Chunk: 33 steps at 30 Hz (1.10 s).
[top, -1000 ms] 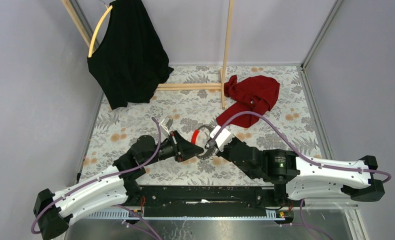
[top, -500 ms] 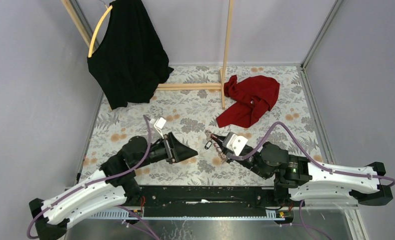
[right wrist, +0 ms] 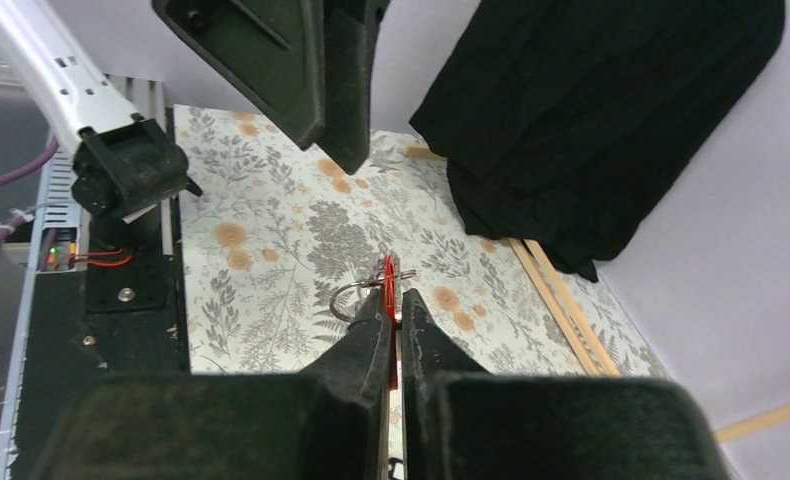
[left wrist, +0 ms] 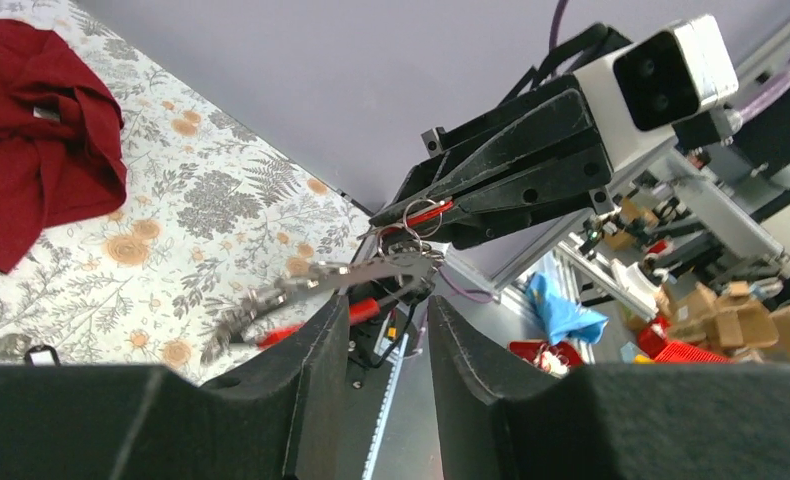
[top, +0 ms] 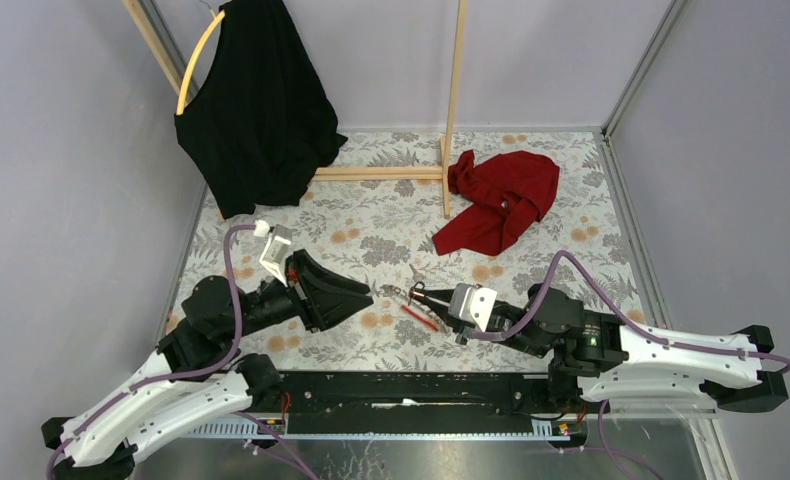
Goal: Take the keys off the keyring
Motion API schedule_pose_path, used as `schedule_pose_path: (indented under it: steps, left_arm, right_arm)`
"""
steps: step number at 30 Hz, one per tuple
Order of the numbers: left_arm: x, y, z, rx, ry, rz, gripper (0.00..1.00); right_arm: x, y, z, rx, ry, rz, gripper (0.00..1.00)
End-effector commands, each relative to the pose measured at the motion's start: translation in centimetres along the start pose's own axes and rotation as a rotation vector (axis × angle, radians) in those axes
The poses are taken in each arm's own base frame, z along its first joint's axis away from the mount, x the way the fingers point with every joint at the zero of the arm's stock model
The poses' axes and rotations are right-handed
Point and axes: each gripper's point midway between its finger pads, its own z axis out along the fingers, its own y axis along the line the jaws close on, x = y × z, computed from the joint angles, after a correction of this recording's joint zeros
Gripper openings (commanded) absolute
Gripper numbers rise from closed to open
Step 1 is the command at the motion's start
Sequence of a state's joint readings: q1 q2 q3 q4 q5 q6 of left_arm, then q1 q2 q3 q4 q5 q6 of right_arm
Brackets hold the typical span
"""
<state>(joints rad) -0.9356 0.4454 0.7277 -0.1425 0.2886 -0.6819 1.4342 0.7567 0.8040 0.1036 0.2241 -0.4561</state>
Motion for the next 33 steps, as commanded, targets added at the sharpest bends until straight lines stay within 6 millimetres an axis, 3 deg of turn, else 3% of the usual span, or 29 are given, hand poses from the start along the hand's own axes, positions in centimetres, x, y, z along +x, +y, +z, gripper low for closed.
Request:
schedule_pose_path:
  steps: [1, 10, 25, 33]
  left_arm:
    - [-1.5, -2.3, 0.4, 0.123, -0.024, 0.178, 0.36]
    - [-1.3, -2.2, 1.3, 0.149, -0.014, 0.23, 0.34]
    - [1.9, 2.8, 1.4, 0.007, 0.056, 0.337, 0.35]
    - [2.5, 4.7, 2.2, -0.029, 0.046, 0.436, 0.36]
  right_arm:
    - [-3.1, 0.4, 0.4, -0.048, -0.101, 0.01, 0.0]
    - [-2.8, 0.8, 1.3, -0.063, -0.068, 0.002, 0.0]
    - [-0.1, -1.2, 2.7, 0.07, 0.062, -0.059, 0.0]
    - [1.0, -2.2, 2.6, 0.133, 0.107, -0.087, 0.0]
